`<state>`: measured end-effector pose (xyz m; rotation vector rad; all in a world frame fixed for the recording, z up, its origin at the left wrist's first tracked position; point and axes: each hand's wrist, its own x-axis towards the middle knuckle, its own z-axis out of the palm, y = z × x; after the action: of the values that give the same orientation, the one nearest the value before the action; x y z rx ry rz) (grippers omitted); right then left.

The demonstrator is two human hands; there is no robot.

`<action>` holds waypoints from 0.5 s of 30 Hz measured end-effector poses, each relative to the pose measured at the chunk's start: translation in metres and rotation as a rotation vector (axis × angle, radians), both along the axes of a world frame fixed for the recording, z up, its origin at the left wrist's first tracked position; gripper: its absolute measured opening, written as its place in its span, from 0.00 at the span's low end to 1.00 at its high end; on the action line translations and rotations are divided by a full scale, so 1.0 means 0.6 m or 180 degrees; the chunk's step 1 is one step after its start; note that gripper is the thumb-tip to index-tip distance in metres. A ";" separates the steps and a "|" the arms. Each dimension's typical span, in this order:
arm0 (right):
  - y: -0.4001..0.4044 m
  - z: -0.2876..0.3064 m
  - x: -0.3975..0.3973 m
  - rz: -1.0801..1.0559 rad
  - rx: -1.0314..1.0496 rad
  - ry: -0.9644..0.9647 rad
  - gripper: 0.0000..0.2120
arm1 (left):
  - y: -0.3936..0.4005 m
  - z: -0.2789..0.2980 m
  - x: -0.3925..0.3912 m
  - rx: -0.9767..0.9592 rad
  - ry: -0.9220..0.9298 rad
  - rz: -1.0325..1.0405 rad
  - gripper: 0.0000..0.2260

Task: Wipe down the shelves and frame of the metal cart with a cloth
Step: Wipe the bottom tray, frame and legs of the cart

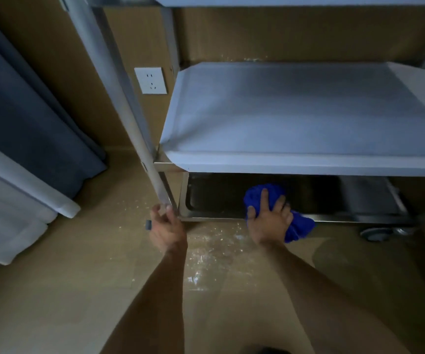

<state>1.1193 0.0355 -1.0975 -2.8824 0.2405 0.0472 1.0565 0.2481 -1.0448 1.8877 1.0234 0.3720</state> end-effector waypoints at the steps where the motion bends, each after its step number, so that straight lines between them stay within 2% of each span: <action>1: 0.038 -0.001 -0.001 0.0204 0.0034 -0.0064 0.32 | 0.015 -0.002 0.005 0.0089 0.0017 -0.0121 0.15; 5: 0.200 -0.012 -0.044 0.1309 0.0149 -0.0193 0.33 | 0.059 -0.009 0.015 0.0342 0.0242 -0.0644 0.15; 8: 0.267 -0.005 -0.073 0.1451 0.0206 -0.0049 0.39 | 0.076 -0.007 0.018 0.0447 0.0421 -0.0886 0.13; 11: 0.238 0.005 -0.088 0.1477 0.0170 0.0076 0.41 | 0.082 -0.001 0.007 0.0470 0.0558 -0.0928 0.13; 15: 0.155 0.013 -0.129 0.1735 0.0186 0.0091 0.46 | 0.041 0.024 -0.012 0.0290 0.0735 -0.0529 0.12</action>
<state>1.0421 0.1285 -1.0895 -2.7990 -0.5347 0.1885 1.0493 0.2730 -1.0304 2.1176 1.0038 0.1069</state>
